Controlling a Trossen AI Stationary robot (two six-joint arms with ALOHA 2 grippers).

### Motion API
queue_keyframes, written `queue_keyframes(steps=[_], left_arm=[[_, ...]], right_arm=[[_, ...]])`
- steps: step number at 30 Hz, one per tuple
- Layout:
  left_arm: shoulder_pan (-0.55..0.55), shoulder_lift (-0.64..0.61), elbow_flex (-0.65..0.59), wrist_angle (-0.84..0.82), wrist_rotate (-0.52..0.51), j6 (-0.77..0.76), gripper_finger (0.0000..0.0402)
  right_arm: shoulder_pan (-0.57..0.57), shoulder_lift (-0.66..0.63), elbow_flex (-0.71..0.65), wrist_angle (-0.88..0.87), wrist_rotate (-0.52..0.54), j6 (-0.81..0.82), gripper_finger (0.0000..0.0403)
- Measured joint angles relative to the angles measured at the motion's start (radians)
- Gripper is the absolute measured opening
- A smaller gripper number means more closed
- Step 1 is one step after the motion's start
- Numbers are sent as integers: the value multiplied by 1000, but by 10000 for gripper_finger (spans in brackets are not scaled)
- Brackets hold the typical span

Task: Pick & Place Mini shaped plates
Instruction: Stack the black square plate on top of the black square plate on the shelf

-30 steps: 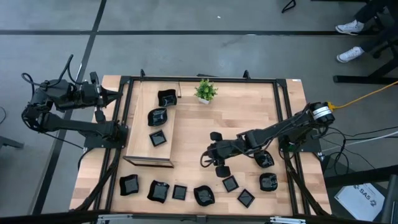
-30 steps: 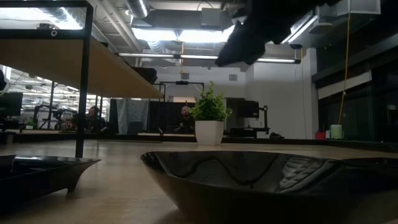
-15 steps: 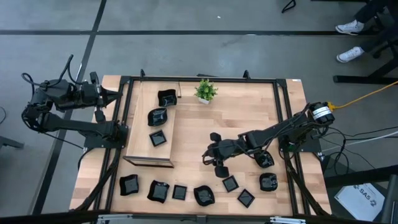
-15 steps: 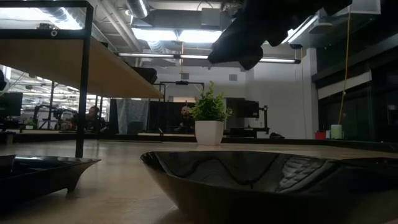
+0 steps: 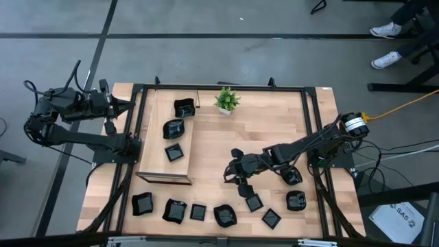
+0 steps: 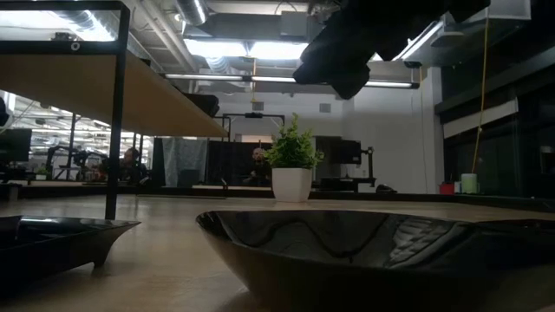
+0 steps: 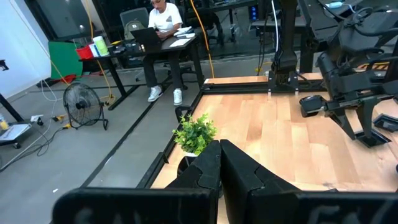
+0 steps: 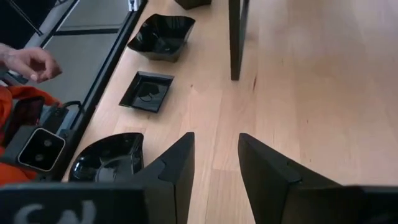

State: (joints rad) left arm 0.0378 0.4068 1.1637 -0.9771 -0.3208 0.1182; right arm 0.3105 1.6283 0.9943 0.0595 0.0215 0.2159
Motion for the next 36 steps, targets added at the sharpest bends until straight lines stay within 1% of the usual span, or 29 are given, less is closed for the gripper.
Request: queue_keyframes(steps=[4,8,18,26,31,36], left_arm=[[0,0,0,0,0,0,4],[0,0,0,0,0,0,4],[0,0,0,0,0,0,4],[0,0,0,0,0,0,4],[0,0,0,0,0,0,4],[0,0,0,0,0,0,4]], right_arm=[[25,1,0,-15,-32,-27,124],[62,1,0,-29,-34,-28,124],[120,1,0,-192,-32,126,124],[120,1,0,-313,-33,241,124],[120,1,0,-351,-56,299,124],[120,1,0,-374,-120,362,124]])
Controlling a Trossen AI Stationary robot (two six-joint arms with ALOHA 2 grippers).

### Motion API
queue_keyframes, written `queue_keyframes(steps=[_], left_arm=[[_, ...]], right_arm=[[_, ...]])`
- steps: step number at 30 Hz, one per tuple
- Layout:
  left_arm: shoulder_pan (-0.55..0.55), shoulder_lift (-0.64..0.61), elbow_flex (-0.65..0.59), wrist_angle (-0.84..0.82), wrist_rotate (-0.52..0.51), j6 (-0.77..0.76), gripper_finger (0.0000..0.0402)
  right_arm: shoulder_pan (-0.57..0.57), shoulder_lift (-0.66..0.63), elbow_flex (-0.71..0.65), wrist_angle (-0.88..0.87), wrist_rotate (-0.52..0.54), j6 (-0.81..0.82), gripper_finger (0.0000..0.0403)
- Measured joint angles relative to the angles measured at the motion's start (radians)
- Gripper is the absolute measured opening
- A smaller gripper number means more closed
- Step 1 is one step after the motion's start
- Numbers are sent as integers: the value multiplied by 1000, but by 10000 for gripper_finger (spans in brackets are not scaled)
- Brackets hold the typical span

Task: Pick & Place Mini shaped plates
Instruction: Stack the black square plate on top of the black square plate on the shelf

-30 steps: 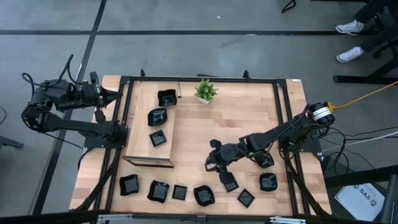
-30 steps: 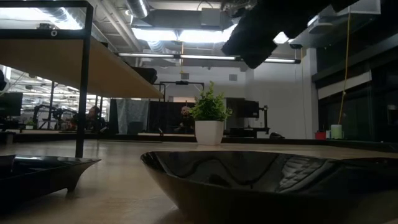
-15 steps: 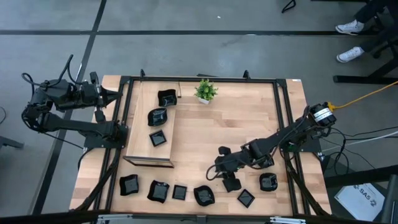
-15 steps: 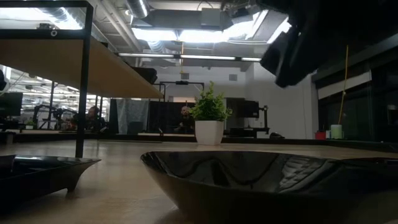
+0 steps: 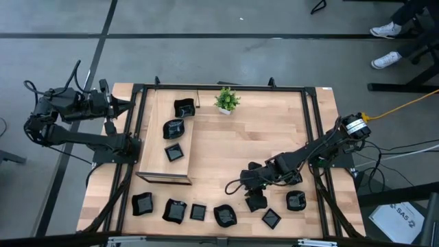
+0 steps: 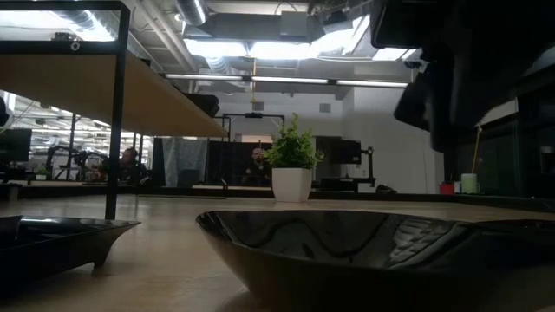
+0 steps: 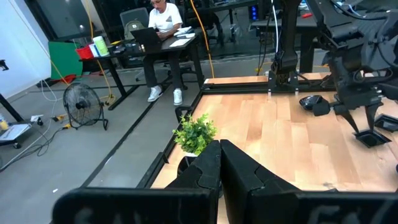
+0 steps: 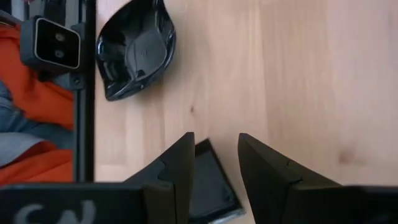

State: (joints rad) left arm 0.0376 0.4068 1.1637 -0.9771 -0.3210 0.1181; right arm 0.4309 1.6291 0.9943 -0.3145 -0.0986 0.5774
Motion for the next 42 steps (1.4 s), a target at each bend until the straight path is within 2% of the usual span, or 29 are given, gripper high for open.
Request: queue_keyframes(steps=[6,18,38,42], left_arm=[[0,0,0,0,0,0,4],[0,0,0,0,0,0,4],[0,0,0,0,0,0,4],[0,0,0,0,0,0,4]], right_arm=[[0,0,0,-36,-45,75,124],[30,0,0,-71,-62,172,124],[127,0,0,-117,80,241,124],[137,0,0,-132,80,314,124]])
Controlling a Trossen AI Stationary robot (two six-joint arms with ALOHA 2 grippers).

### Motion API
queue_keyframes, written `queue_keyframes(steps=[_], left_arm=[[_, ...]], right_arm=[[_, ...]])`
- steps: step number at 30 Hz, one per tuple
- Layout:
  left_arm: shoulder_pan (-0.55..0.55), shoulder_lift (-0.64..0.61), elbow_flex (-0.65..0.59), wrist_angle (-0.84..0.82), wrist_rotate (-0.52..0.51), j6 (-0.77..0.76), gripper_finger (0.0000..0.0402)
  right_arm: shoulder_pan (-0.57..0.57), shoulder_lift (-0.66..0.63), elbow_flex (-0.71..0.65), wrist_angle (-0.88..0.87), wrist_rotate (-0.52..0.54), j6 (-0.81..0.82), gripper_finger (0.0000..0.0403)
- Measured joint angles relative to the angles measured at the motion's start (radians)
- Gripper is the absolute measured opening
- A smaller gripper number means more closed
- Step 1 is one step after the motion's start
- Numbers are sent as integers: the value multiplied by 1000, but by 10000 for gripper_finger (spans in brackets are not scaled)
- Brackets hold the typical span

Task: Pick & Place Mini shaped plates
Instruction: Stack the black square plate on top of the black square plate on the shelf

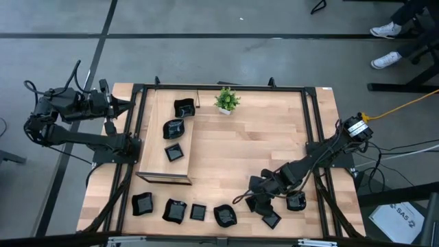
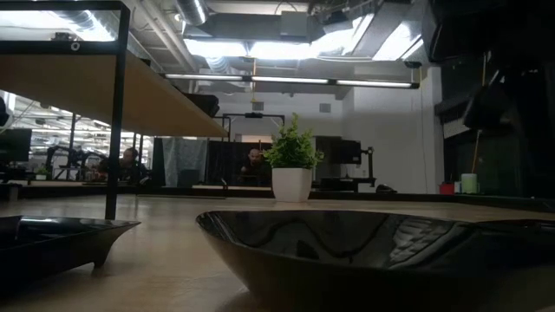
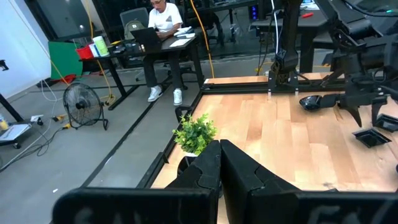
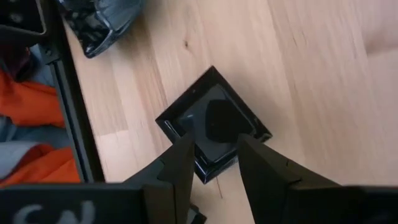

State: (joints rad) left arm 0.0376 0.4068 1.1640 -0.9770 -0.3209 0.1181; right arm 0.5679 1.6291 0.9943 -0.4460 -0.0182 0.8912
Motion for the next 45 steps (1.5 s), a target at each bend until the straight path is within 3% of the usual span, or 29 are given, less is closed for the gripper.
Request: queue_keyframes(steps=[14,22,35,45], left_arm=[[0,0,0,0,0,0,4],[0,0,0,0,0,0,4],[0,0,0,0,0,0,4],[0,0,0,0,0,0,4]], right_arm=[[27,16,0,-85,29,388,124],[29,93,0,-55,-30,384,124],[28,112,0,0,-20,384,122],[13,142,2,-2,-42,357,60]])
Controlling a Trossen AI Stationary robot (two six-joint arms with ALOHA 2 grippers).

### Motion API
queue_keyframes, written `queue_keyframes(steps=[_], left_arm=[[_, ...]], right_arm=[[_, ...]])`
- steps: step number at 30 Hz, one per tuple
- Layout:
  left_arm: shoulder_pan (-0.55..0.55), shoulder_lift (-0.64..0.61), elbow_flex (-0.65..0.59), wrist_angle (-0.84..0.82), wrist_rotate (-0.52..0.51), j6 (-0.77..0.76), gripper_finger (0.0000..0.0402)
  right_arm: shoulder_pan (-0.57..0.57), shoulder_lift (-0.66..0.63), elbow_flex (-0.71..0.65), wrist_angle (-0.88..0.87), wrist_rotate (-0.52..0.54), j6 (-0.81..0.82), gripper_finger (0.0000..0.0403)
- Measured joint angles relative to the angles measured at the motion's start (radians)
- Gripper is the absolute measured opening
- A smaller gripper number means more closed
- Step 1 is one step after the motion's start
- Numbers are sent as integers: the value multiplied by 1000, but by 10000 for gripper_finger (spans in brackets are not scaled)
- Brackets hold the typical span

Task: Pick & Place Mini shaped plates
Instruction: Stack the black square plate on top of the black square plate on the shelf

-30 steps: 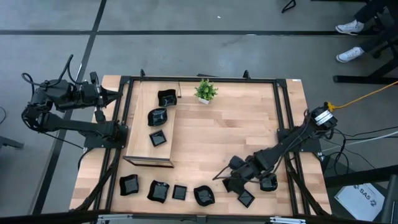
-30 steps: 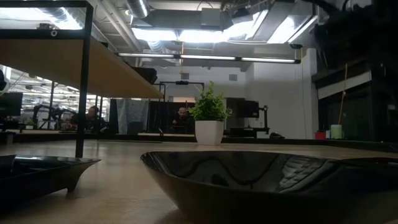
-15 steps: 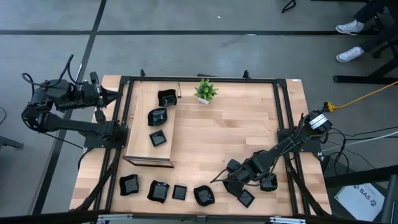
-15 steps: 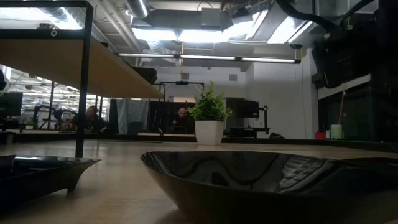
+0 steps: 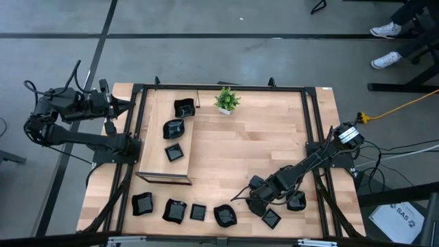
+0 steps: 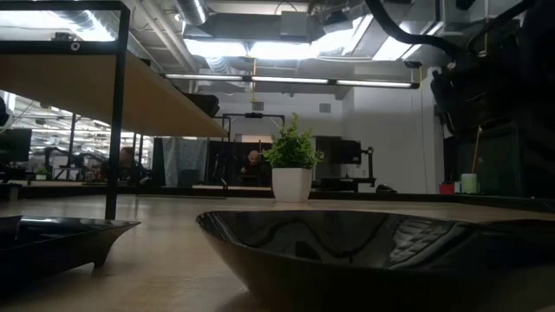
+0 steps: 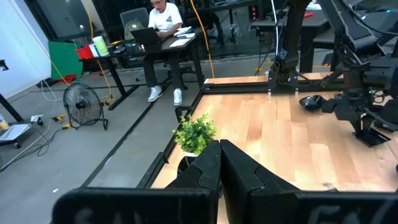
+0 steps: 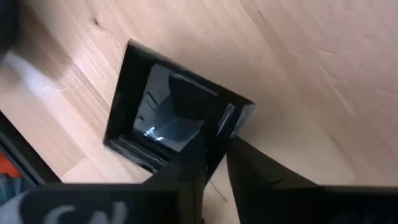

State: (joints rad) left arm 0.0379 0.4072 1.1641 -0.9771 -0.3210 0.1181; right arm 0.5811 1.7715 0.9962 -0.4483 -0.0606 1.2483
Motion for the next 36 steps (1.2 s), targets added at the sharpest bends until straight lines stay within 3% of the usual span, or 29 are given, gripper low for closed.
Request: queue_keyframes(steps=[6,17,30,36], left_arm=[[0,0,0,0,0,0,4],[0,0,0,0,0,0,4],[0,0,0,0,0,0,4],[0,0,0,0,0,0,4]], right_arm=[[-18,0,0,23,-1,-22,8],[-95,-22,6,13,-45,-154,5],[-202,-23,146,-65,-44,-433,6],[-262,-24,252,-119,40,-599,6]])
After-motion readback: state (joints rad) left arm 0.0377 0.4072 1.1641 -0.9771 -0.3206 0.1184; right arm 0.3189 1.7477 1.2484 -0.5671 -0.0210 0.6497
